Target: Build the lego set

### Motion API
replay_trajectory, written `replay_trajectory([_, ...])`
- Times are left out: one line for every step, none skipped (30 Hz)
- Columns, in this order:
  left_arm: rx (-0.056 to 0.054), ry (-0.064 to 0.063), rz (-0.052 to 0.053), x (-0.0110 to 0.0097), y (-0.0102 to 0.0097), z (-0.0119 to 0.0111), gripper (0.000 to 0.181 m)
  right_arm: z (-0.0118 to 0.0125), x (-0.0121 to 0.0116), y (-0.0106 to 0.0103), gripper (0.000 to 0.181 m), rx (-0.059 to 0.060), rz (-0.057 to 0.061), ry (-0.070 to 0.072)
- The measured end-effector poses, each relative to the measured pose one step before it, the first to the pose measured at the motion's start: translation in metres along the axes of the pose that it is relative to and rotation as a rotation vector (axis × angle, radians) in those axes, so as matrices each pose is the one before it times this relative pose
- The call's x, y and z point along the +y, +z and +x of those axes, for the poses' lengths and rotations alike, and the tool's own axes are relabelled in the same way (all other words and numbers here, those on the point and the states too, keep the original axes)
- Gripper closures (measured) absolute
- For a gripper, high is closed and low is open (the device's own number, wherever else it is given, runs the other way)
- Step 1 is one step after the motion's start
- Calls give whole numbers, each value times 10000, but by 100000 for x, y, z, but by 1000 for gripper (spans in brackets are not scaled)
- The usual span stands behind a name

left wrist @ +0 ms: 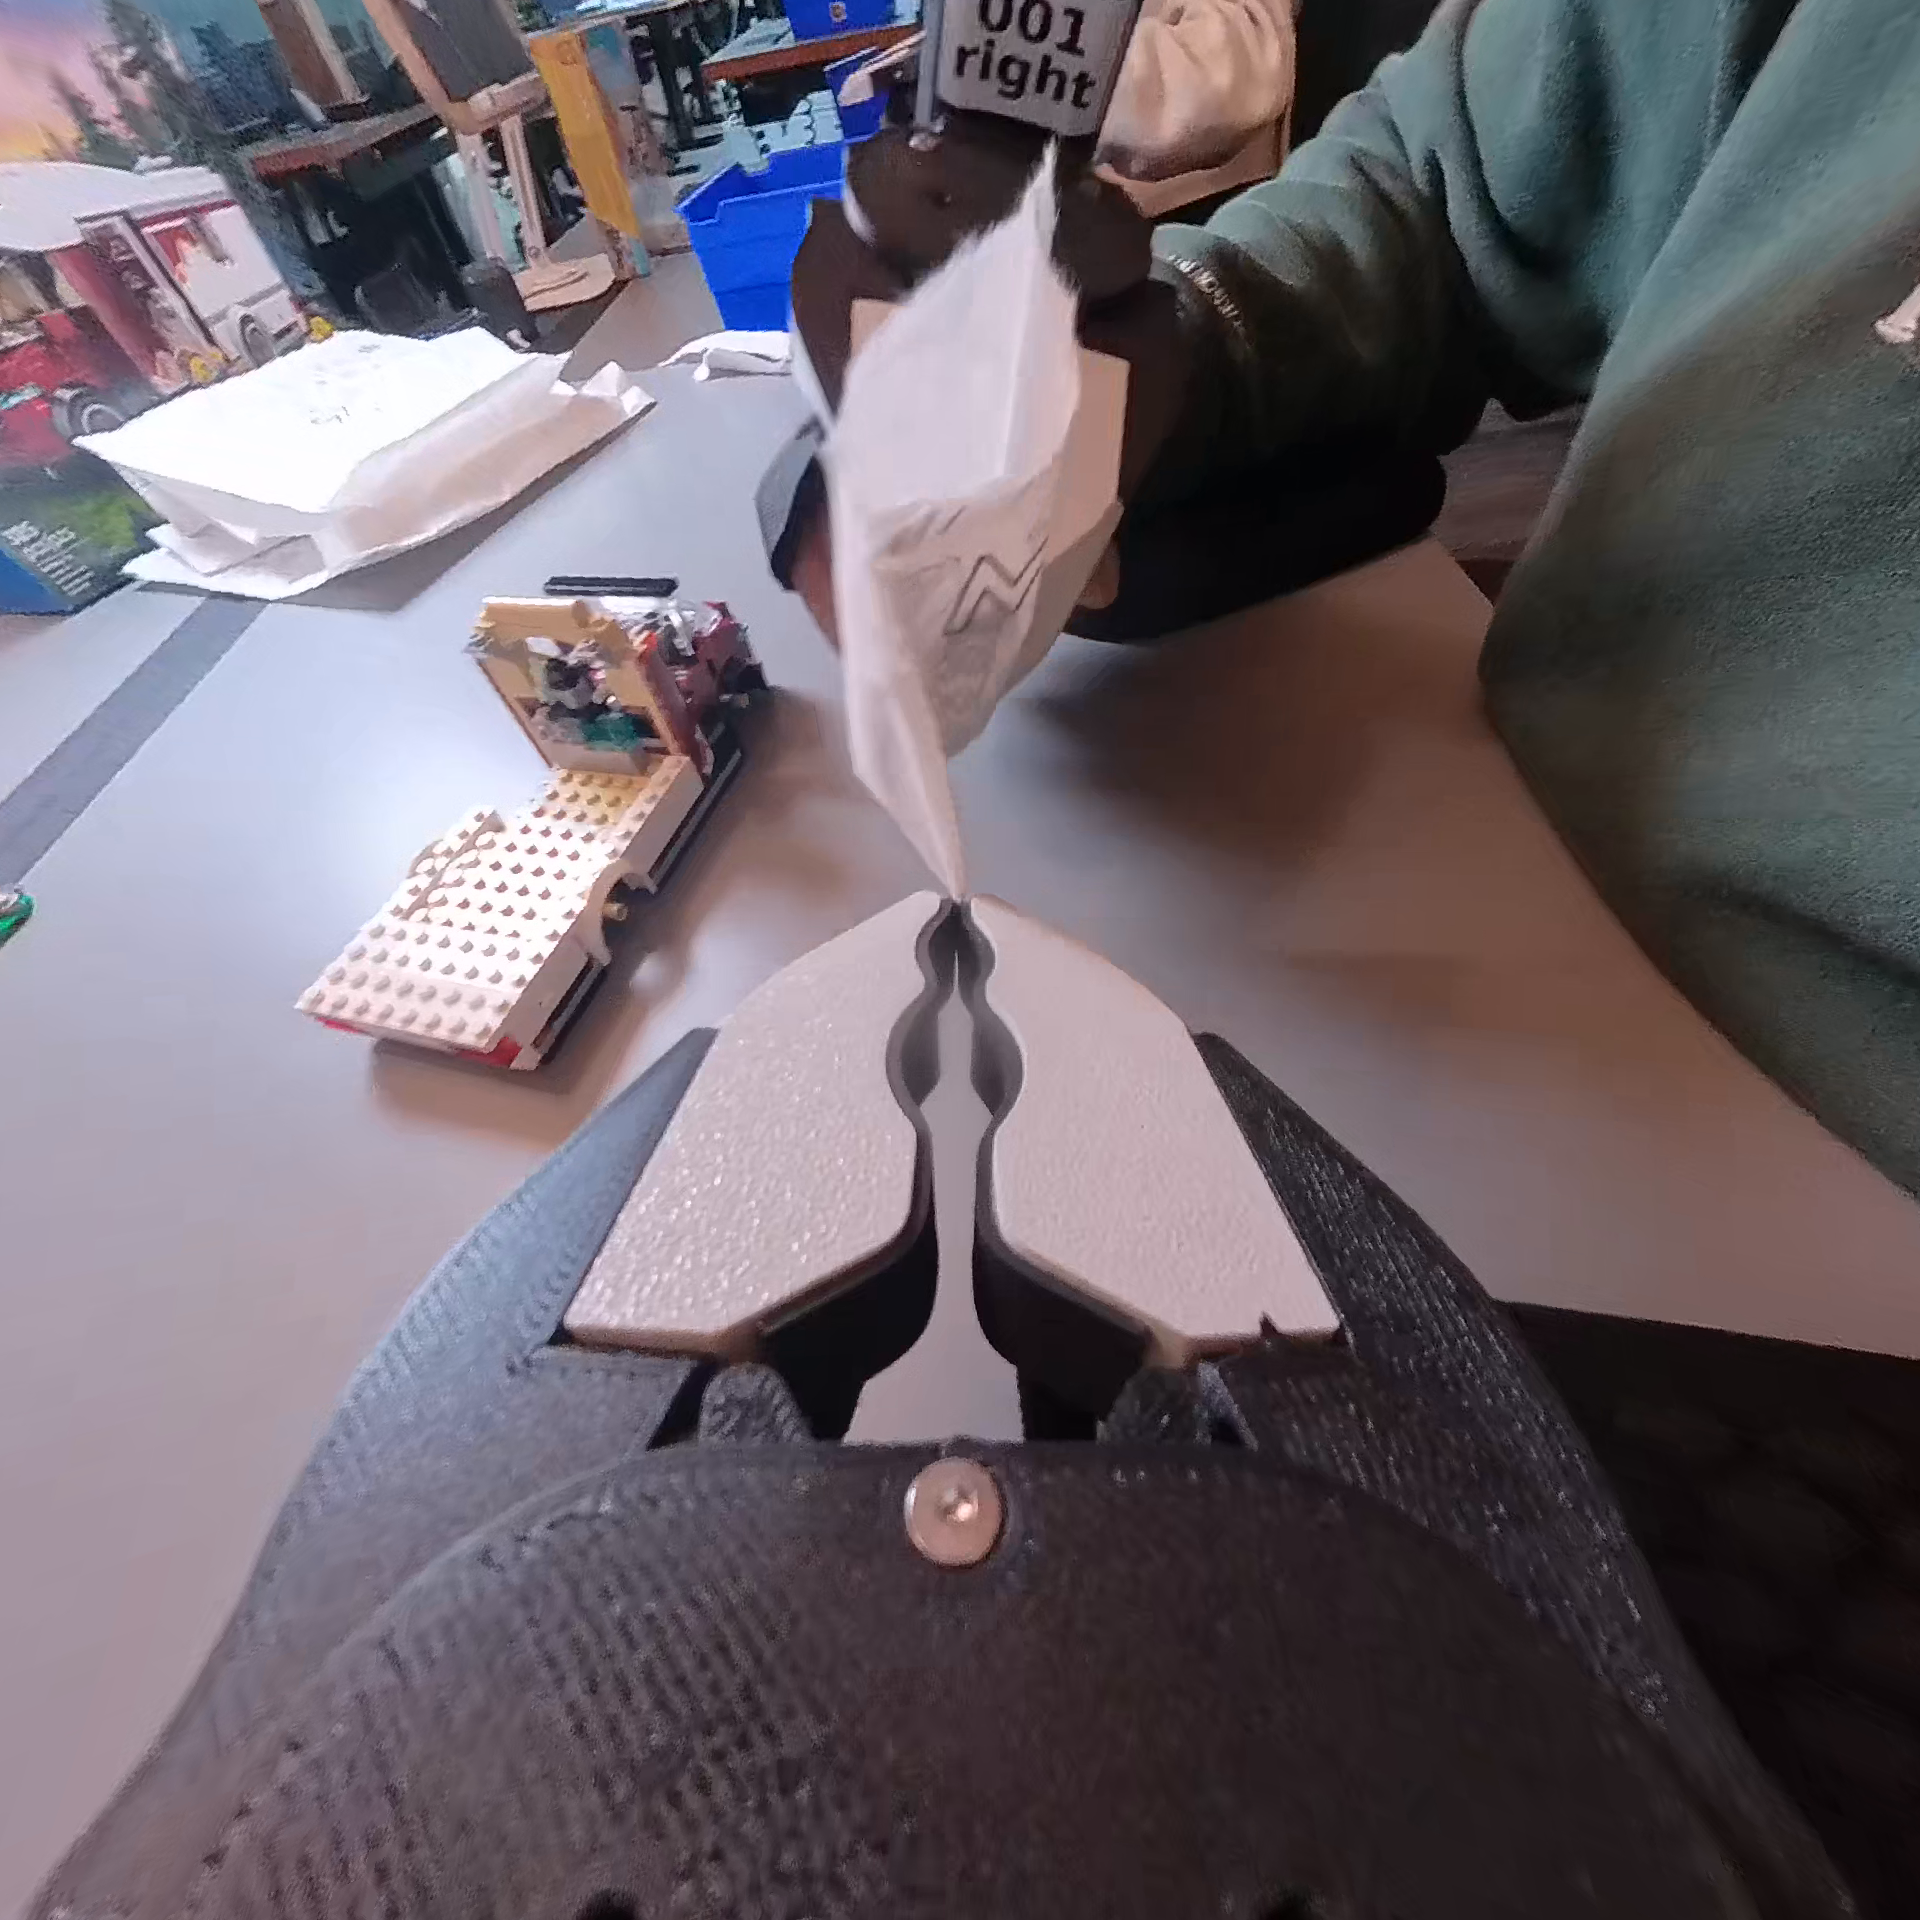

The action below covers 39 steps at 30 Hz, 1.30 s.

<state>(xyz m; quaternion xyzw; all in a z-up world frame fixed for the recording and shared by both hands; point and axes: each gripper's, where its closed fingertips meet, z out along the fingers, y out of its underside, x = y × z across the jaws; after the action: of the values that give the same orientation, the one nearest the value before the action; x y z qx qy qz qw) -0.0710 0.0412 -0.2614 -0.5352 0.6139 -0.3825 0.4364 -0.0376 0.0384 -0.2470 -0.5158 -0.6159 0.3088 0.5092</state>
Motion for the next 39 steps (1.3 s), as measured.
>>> replay_trajectory([-152,-105,29,108,-382,-476,181,233,-94,-249,181,3,80,184])
replay_trajectory([-55,-144,133,-84,-329,-276,181,222,26,-206,181,-20,31,218])
replay_trajectory([78,-168,126,-167,-126,5,181,41,135,-84,181,-129,-22,237])
replay_trajectory([41,-61,-27,44,97,58,181,-51,115,1,181,-152,8,247])
replay_trajectory([-75,58,-104,209,129,-51,181,-11,138,23,181,-99,-12,198])
replay_trajectory([38,14,-47,136,76,98,179,45,185,16,181,-49,-48,137])
replay_trajectory([95,-156,43,-79,40,92,169,81,156,-22,181,-45,-28,135])
replay_trajectory([99,-188,112,-231,-8,65,164,9,98,-21,181,-109,-2,170])
replay_trajectory([38,-127,103,-208,-7,15,162,-56,73,-14,181,-126,-4,164])
replay_trajectory([-71,-66,54,-118,64,-88,164,-56,79,37,181,-86,-21,92])
replay_trajectory([79,-13,9,-31,128,190,173,-77,132,96,181,-47,-64,16])
replay_trajectory([110,52,-84,70,153,290,178,-113,196,110,181,-60,-116,-17])
replay_trajectory([-40,78,-152,164,84,25,178,-101,197,86,181,-50,-111,-13])
replay_trajectory([134,-9,-75,97,40,198,181,-106,157,94,181,-54,-85,5])
replay_trajectory([181,-92,-22,51,72,259,181,-176,69,108,181,-99,-47,26])
replay_trajectory([62,28,5,27,148,154,181,-268,3,129,181,-144,-17,24])
replay_trajectory([131,63,-44,65,183,282,181,-281,79,165,181,-149,-65,-10])
replay_trajectory([118,35,-94,104,191,248,181,-231,176,177,181,-102,-107,-53])
replay_trajectory([71,72,-47,65,186,202,181,-226,135,148,181,-100,-68,-55])
replay_trajectory([143,35,-17,16,171,294,181,-245,48,103,181,-114,-15,-9])
replay_trajectory([107,-4,15,-24,160,237,181,-161,-15,82,181,-80,8,11])
replay_trajectory([121,0,-26,35,150,218,181,-126,-5,62,181,-61,-4,-2])
replay_trajectory([89,49,-144,208,124,183,181,-55,3,6,181,-48,-3,33])
replay_trajectory([-34,85,-124,192,-10,-23,181,36,-63,-93,181,-37,62,127])
replay_trajectory([-17,-30,-42,59,-198,-110,181,164,-183,-209,181,-22,150,220])
replay_trajectory([-87,-114,56,-45,-412,-334,181,288,-240,-320,181,5,178,258])
replay_trajectory([-171,-142,66,-15,-550,-518,181,489,-164,-368,181,123,127,242])
replay_trajectory([-165,-126,166,-192,-437,-481,181,520,-91,-228,181,143,87,221])
replay_trajectory([89,-86,-15,-44,-39,27,181,225,-44,5,181,-17,33,271])
replay_trajectory([5,73,-188,316,103,43,181,198,167,77,181,9,-107,205])
replay_trajectory([-45,9,-62,185,72,-62,181,276,187,70,181,100,-95,140])
replay_trajectory([63,-170,73,-41,-4,-1,181,192,-9,26,181,53,30,238])
replay_trajectory([54,-168,168,-244,-107,-1,181,83,-234,-48,181,11,124,264])
replay_trajectory([31,-200,240,-377,-183,-74,181,62,-307,-51,181,59,137,143])
replay_trajectory([74,-280,263,-402,-182,-61,181,140,-318,-55,180,170,95,10])
replay_trajectory([47,-308,279,-336,-122,-133,181,294,-320,-97,179,322,51,-123])
replay_trajectory([14,-367,286,-306,-121,-230,181,405,-354,-152,171,399,26,-235])
replay_trajectory([72,-443,285,-345,-145,-192,181,428,-389,-207,161,403,16,-282])
replay_trajectory([10,-417,336,-468,-169,-259,181,430,-396,-231,157,384,8,-336])
